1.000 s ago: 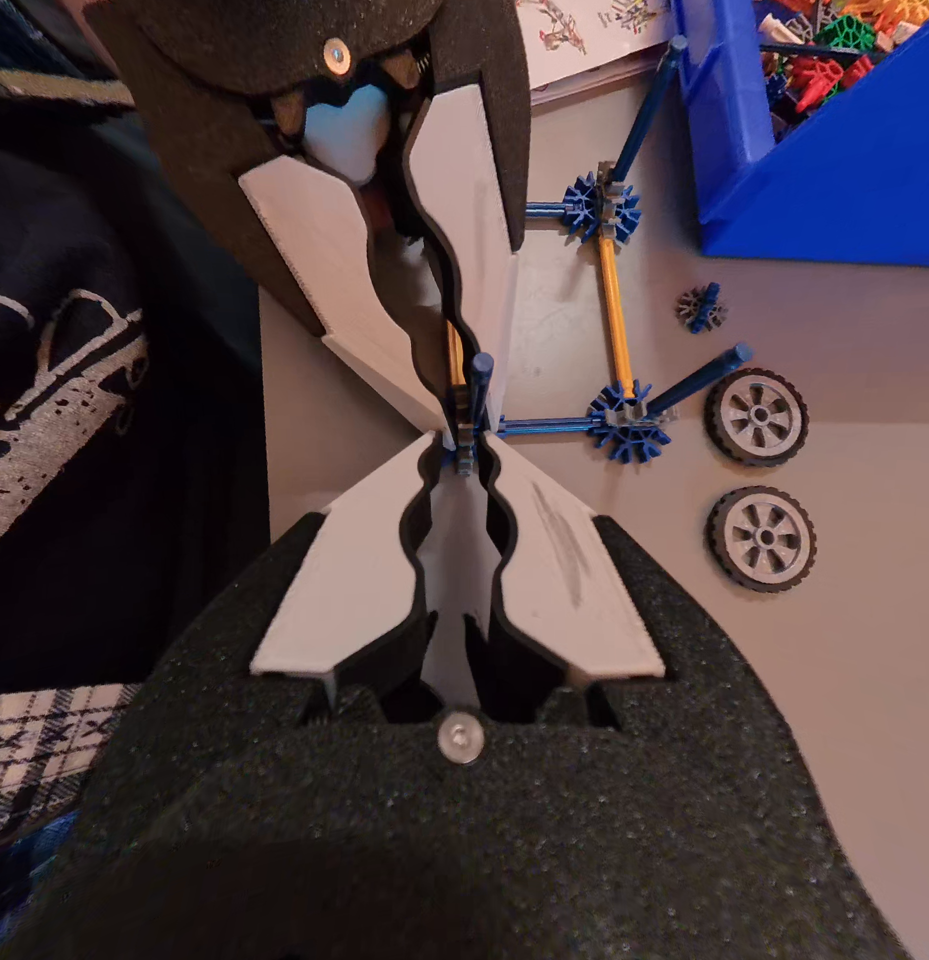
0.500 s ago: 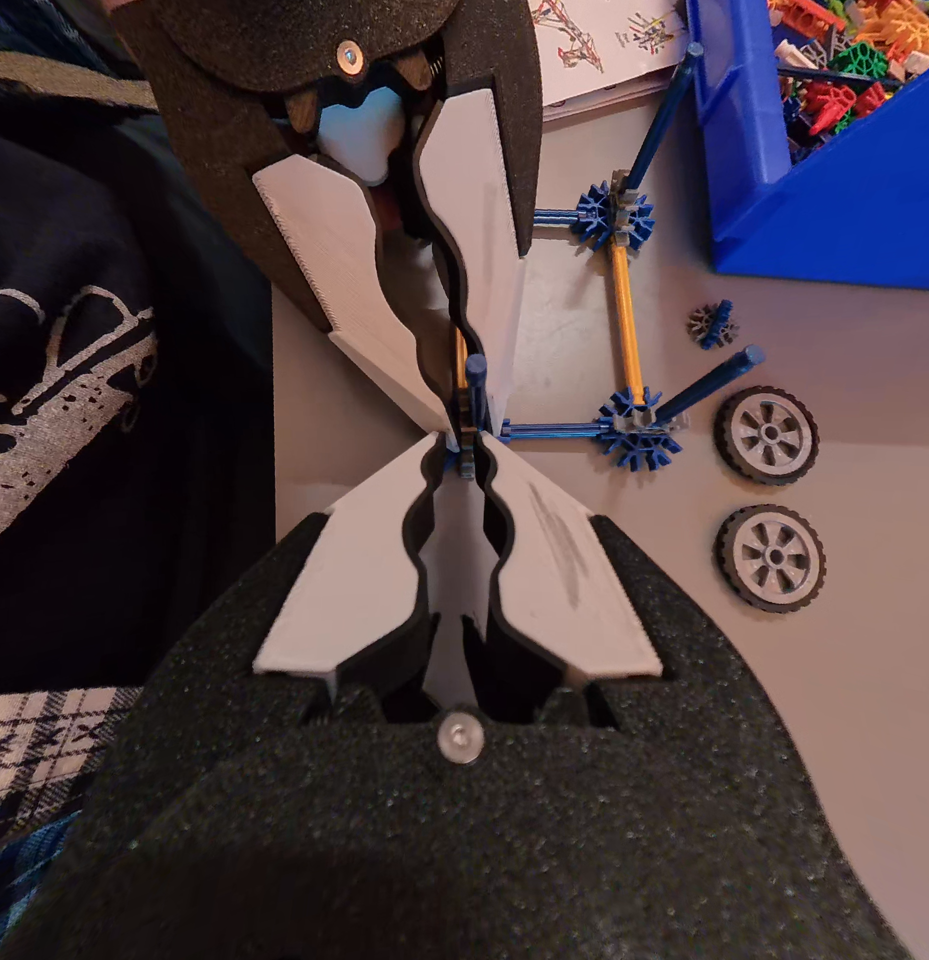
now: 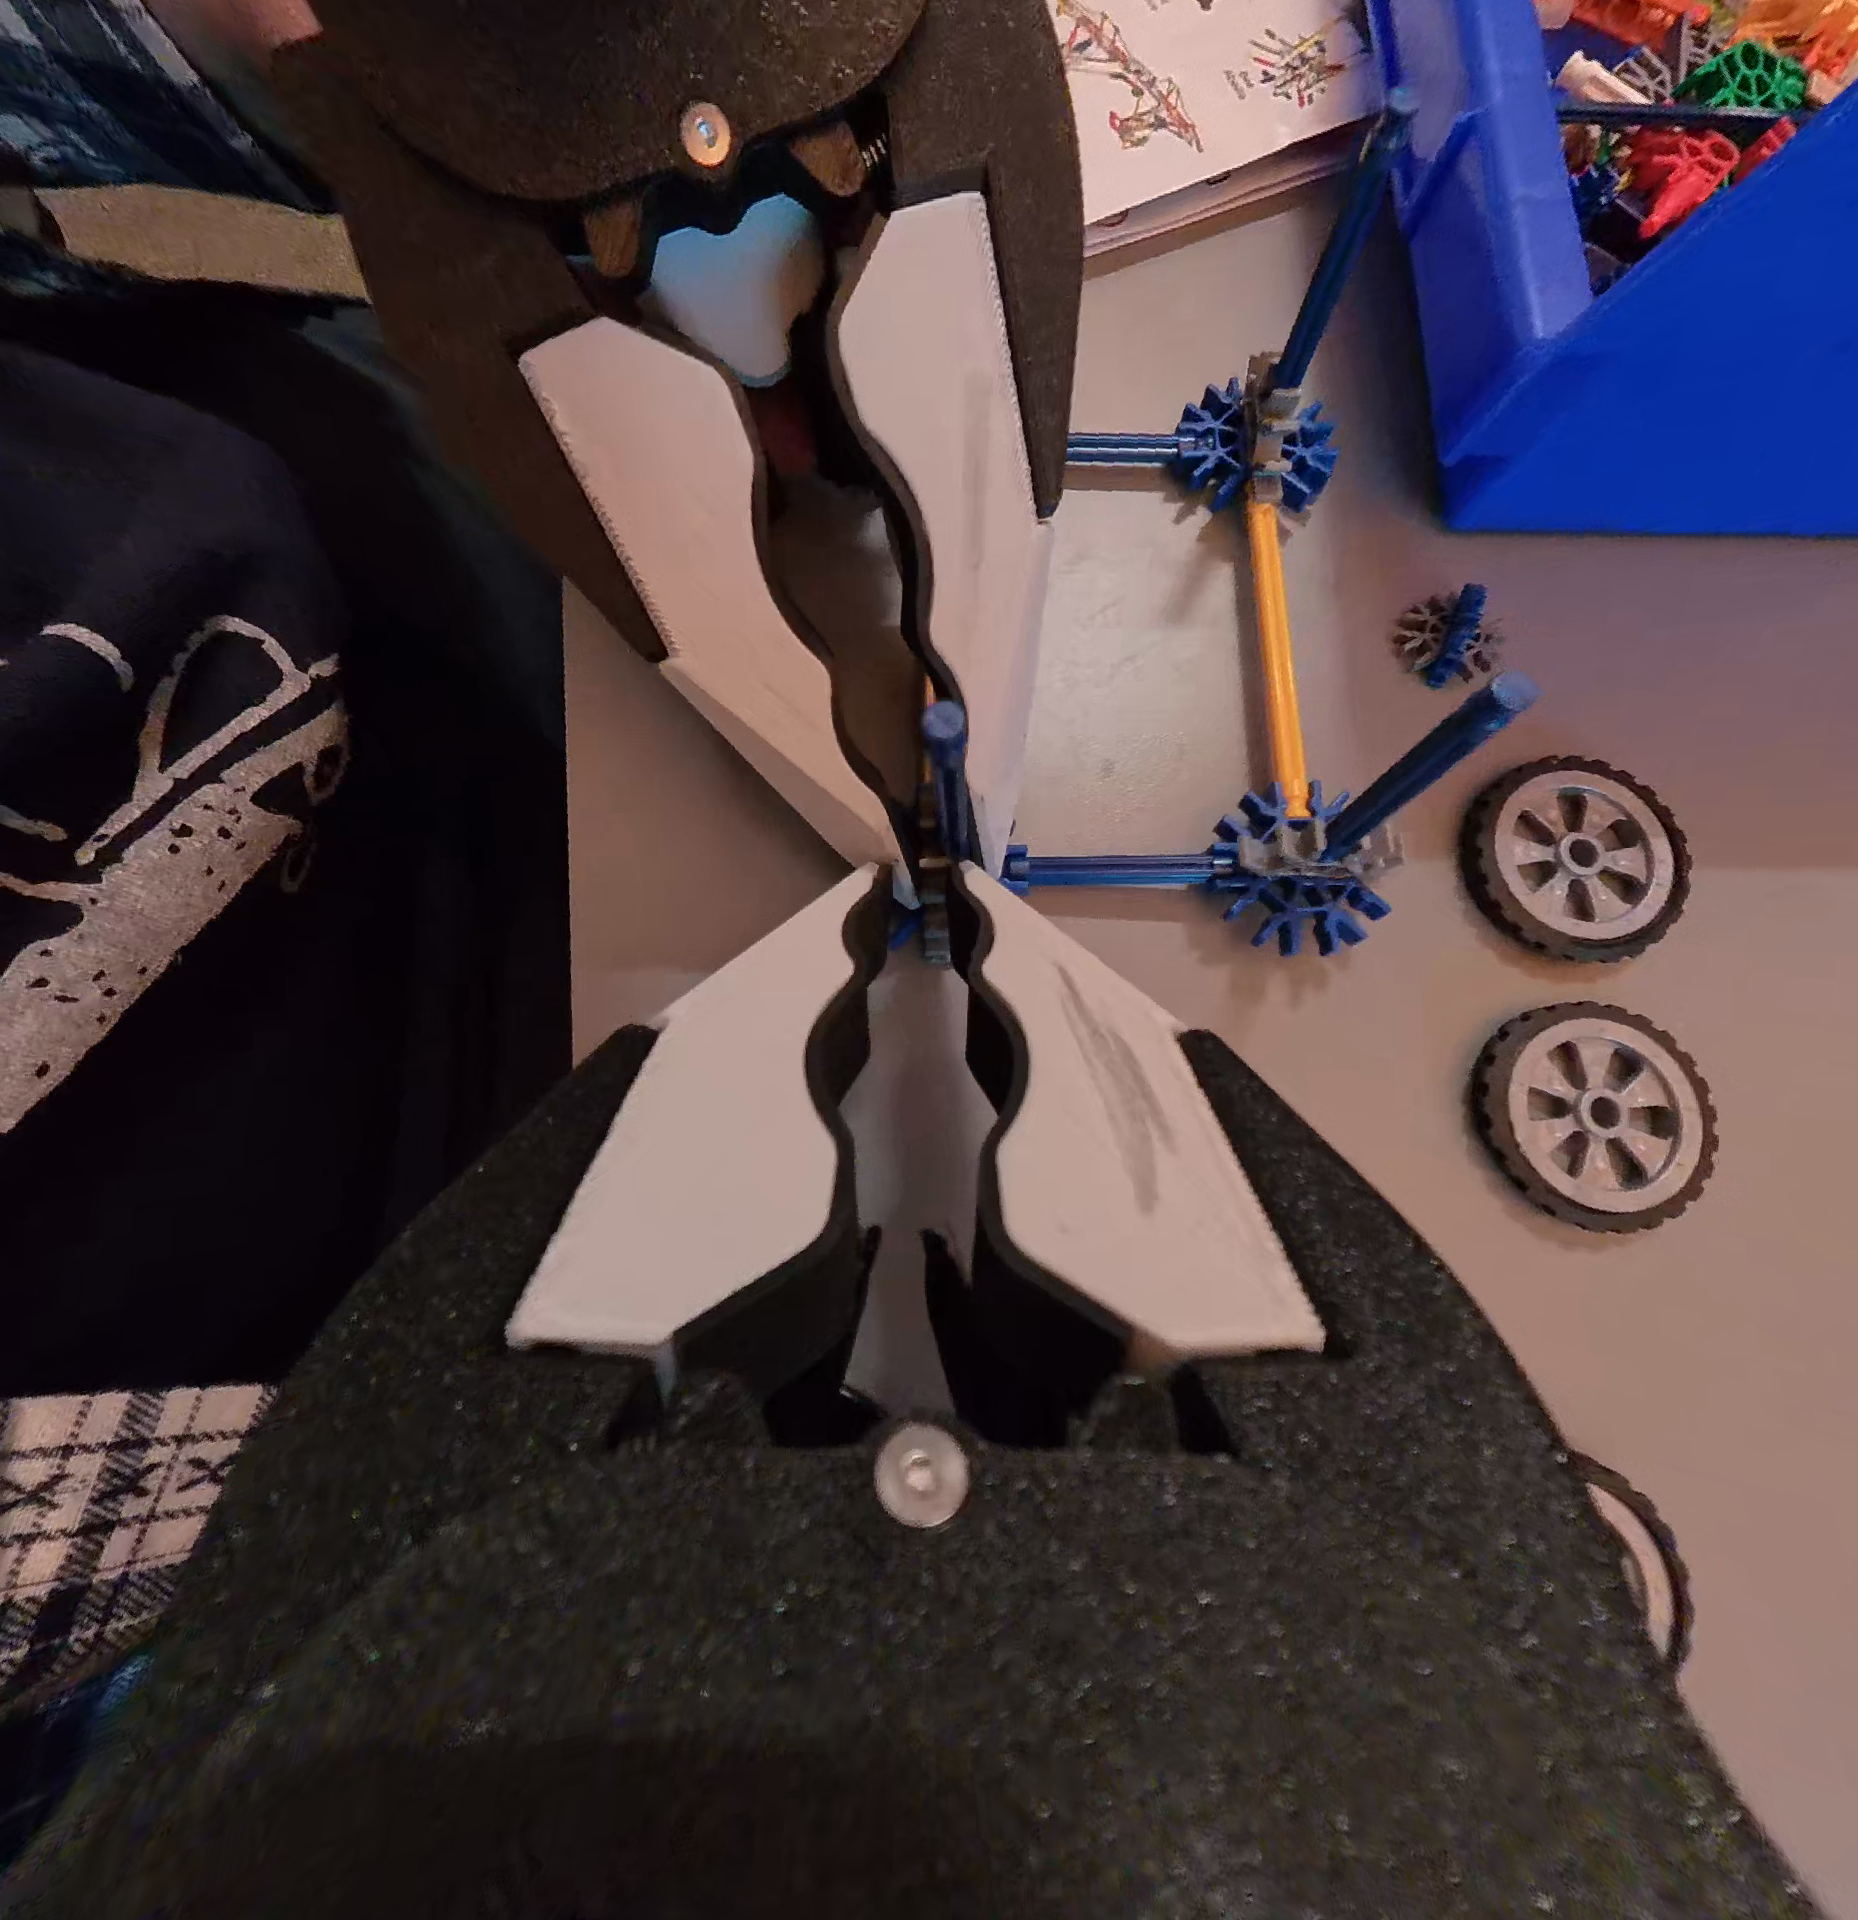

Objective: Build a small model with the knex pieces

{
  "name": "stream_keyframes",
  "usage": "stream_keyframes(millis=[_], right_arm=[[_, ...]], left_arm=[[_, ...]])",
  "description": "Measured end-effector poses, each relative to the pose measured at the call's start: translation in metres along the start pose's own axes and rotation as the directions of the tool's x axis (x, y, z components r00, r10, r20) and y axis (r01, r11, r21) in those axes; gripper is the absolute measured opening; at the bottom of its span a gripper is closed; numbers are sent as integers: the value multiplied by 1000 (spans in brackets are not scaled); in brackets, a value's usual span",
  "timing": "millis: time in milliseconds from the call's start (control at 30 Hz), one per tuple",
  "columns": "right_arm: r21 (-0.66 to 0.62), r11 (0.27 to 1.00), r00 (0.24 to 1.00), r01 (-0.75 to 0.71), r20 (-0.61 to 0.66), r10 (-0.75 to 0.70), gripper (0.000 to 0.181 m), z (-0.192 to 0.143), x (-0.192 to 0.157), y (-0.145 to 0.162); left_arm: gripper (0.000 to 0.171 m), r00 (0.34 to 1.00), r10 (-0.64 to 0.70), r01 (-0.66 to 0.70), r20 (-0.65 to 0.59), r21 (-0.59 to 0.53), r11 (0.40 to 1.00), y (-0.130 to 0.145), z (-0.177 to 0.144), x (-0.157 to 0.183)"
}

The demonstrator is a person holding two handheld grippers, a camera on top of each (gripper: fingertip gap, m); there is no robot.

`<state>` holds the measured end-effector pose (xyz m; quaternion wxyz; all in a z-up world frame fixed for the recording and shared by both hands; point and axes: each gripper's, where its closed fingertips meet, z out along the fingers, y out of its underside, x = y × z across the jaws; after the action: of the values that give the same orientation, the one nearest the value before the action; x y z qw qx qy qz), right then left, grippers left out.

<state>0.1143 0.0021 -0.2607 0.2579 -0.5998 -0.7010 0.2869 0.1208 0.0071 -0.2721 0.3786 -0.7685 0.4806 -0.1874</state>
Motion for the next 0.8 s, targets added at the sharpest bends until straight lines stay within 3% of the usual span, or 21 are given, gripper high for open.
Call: stream_keyframes(millis=[200, 800], right_arm=[[8, 1000, 1000, 6, -30, -6, 1, 0, 5, -1], [22, 1000, 1000, 19, -19, -18, 8, 6, 1, -3]], left_arm=[[10, 999, 8, -9, -36, -8, 1000, 0, 1, 4], [12, 1000, 18, -18, -25, -20, 1000, 5, -4, 1]])
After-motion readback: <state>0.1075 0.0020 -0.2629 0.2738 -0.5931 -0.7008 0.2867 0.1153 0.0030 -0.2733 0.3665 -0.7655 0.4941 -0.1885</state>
